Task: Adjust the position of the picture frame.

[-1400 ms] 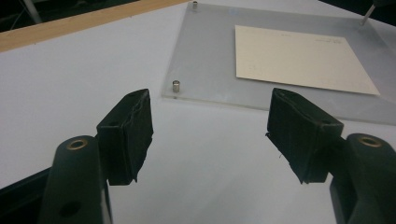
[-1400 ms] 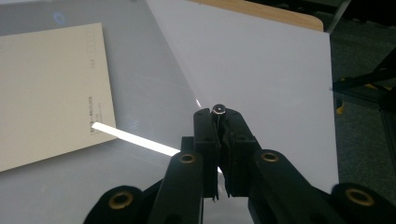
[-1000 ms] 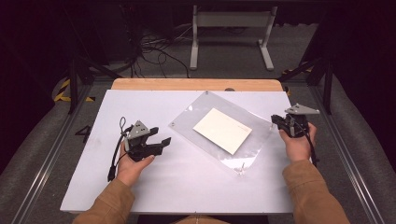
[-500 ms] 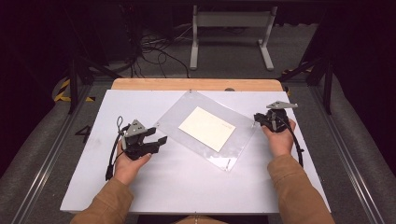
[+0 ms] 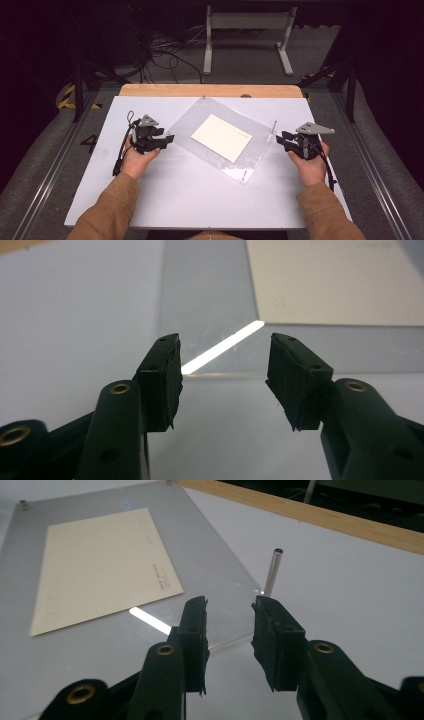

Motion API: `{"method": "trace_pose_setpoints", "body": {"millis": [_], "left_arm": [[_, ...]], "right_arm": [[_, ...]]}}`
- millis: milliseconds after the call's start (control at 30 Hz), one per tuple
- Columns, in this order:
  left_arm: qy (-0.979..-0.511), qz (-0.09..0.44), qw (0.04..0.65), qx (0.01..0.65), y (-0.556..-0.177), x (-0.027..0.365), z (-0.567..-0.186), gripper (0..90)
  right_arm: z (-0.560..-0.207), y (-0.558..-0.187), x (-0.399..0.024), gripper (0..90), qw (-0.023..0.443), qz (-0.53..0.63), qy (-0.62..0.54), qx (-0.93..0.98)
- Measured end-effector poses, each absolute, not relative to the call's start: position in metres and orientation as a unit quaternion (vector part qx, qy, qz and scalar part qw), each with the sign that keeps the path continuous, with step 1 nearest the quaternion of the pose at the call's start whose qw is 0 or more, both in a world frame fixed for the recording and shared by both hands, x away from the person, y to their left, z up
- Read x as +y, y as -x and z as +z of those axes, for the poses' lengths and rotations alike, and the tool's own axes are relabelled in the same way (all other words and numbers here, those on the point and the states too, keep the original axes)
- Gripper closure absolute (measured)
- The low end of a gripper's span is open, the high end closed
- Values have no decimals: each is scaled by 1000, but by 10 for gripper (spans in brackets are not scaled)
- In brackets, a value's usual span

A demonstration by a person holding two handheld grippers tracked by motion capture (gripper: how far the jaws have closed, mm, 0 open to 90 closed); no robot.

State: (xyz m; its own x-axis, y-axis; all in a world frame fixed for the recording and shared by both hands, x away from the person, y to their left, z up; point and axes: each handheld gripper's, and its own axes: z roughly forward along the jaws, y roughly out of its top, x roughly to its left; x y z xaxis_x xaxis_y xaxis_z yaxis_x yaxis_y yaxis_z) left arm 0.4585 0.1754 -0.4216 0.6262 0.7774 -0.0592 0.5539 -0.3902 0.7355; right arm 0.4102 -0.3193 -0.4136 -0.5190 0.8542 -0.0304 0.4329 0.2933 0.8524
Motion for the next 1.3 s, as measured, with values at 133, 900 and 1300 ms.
{"method": "trace_pose_setpoints", "body": {"millis": [133,900,1300], "left_arm": [[-820,140,361,421,-472,174,-421,505],[-846,137,294,424,-513,160,-441,622],[-854,143,295,404,-514,157,-442,843]], "right_arm": [[-413,-391,-319,658,232,445,-416,758],[-409,-347,-312,641,202,457,-392,772],[-412,-343,-314,625,193,458,-394,773]]}}
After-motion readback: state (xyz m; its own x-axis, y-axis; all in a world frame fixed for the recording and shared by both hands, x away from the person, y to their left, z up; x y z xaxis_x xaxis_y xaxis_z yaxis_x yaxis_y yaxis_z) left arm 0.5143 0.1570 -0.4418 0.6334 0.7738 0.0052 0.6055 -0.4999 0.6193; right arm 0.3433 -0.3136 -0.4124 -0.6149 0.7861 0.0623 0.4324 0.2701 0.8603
